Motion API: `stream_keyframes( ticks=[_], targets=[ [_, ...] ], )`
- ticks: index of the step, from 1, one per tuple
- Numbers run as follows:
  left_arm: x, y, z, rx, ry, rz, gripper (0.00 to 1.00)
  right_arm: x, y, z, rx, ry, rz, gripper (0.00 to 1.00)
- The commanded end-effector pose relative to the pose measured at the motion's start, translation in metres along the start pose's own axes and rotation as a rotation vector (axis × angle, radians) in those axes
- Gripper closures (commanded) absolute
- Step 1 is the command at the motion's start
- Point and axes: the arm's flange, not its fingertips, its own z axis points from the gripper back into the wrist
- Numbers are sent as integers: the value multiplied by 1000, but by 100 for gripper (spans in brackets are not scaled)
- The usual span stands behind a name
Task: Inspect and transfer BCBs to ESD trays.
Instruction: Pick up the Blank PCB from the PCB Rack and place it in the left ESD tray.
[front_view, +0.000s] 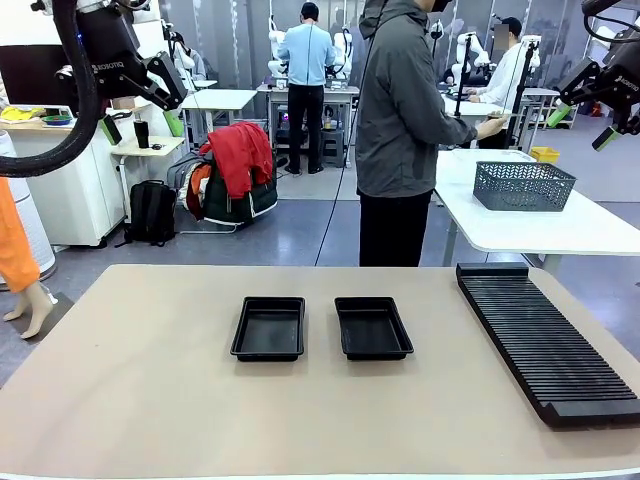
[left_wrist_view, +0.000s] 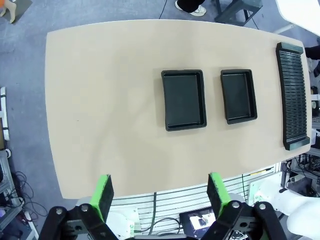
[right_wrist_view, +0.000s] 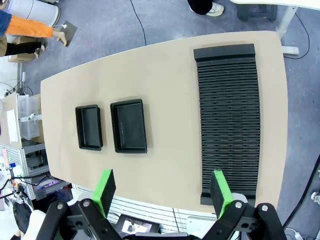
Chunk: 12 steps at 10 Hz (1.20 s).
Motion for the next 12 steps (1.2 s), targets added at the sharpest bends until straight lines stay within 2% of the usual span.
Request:
stream_keyframes(
  ticks=[1,5,6,12],
  targets=[
    [0,-2,5,37,0,-34,0,0,-1,0,16,-1,12,0],
    [8,-6,9,47,-7,-57,0,0,-1,0,16,-1,12,0],
    [2,-5,8,19,-20,-27,0,0,-1,0,16,-1,12,0],
    [2,-5,8,19,-20,-27,0,0,-1,0,16,-1,12,0]
  ],
)
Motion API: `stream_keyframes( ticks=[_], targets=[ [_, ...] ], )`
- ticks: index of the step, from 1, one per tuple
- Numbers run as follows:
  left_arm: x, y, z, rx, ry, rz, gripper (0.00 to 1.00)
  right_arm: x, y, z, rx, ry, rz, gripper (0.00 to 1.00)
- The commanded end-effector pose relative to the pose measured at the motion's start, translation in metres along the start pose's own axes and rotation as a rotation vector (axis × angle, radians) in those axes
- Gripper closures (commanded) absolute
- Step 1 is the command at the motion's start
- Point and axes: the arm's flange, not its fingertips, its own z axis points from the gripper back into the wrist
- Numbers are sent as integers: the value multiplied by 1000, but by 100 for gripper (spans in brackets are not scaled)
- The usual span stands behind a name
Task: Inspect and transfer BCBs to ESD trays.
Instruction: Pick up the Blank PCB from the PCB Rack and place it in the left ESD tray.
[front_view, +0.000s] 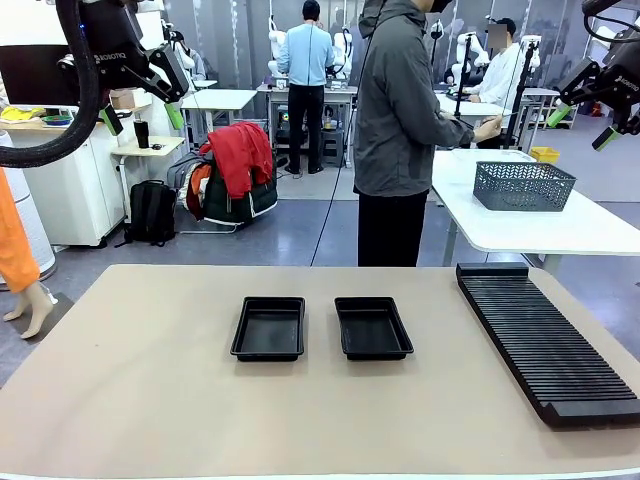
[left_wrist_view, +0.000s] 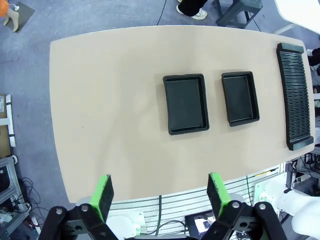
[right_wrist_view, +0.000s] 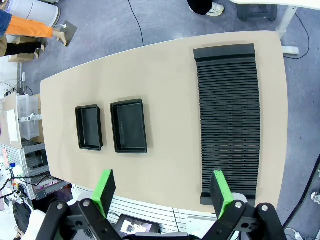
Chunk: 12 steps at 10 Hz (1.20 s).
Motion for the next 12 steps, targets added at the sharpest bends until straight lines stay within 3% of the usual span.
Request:
stream_keyframes(
  ticks=[1,12],
  targets=[
    [-2,1,0,-2,1,4,0,0,-1,0,16,-1,12,0],
    [-2,1,0,-2,1,4,0,0,-1,0,16,-1,12,0]
  ],
)
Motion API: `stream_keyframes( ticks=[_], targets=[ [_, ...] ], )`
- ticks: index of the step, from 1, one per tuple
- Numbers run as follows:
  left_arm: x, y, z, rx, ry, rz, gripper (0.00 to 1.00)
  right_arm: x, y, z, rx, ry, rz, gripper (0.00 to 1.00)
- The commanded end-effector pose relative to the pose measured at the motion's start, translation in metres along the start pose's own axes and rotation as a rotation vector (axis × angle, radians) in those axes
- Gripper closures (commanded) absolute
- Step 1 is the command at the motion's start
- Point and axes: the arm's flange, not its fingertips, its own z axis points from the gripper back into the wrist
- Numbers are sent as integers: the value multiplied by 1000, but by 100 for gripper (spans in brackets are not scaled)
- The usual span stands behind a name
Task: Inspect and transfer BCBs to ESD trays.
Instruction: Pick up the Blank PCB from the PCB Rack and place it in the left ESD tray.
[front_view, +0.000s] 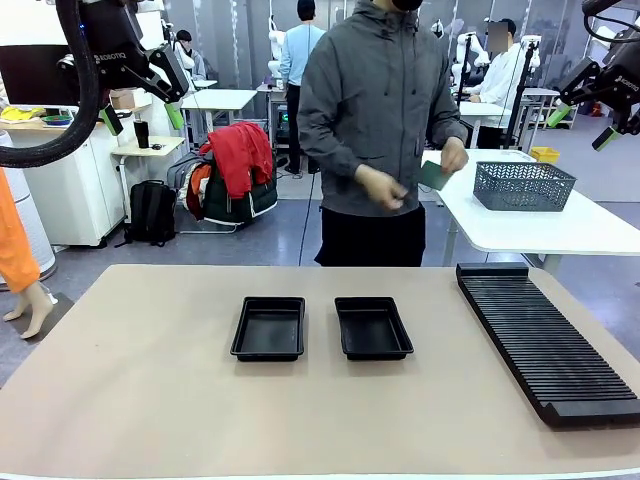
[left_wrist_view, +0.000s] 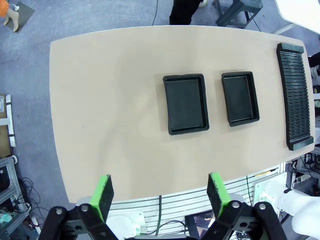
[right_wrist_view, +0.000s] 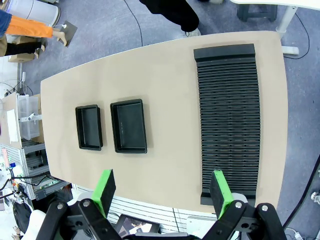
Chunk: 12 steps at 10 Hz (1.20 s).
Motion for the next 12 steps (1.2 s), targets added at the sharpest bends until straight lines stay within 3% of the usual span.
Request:
stream_keyframes(
  ticks=[1,12],
  targets=[
    [-2,1,0,-2,1,4,0,0,-1,0,16,-1,12,0],
    [-2,1,0,-2,1,4,0,0,-1,0,16,-1,12,0]
  ],
)
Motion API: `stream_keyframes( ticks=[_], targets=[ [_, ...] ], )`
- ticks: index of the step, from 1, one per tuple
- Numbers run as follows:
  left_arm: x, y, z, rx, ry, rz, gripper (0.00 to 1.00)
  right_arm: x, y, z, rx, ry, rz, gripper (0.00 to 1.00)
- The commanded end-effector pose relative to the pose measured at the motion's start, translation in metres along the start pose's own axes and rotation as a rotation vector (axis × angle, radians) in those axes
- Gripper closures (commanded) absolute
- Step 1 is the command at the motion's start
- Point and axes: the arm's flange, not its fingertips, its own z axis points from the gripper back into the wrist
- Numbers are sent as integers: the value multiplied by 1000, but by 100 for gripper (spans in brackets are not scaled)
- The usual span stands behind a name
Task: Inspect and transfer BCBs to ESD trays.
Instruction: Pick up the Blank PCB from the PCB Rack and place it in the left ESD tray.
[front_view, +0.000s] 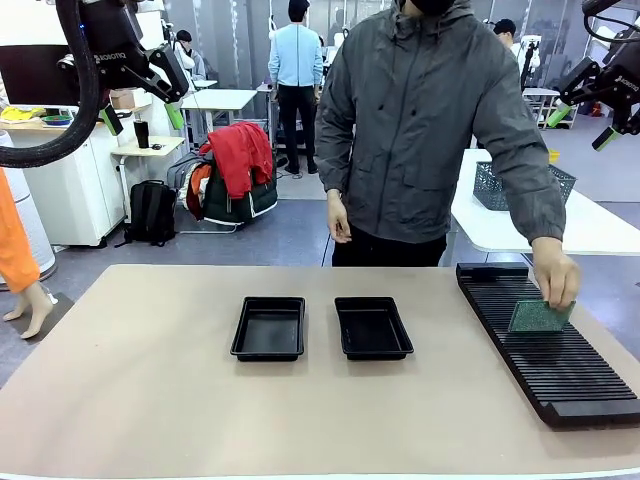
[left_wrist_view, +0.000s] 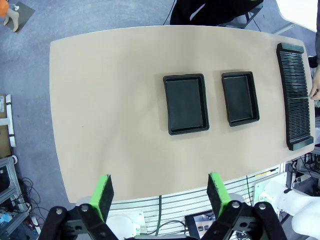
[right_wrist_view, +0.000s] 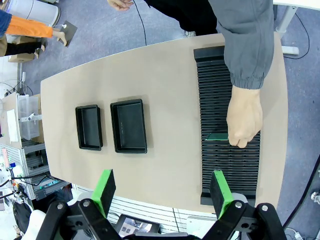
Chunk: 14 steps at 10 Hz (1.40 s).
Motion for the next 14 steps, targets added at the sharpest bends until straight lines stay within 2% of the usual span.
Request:
stream_keyframes(
  ticks=[1,3,5,6,14],
  targets=[
    [-2,1,0,-2,1,4,0,0,-1,0,16,-1,12,0],
    [0,0,0,0,0,0,0,0,-1,0,16,-1,12,0],
    [0,17,-9,-33,4,31,0,0,-1,0,16,-1,12,0],
    [1,3,-1,-2,1,5,0,0,-1,0,16,-1,12,0],
    [1,3,-1,-2,1,5,0,0,-1,0,16,-1,12,0]
  ],
)
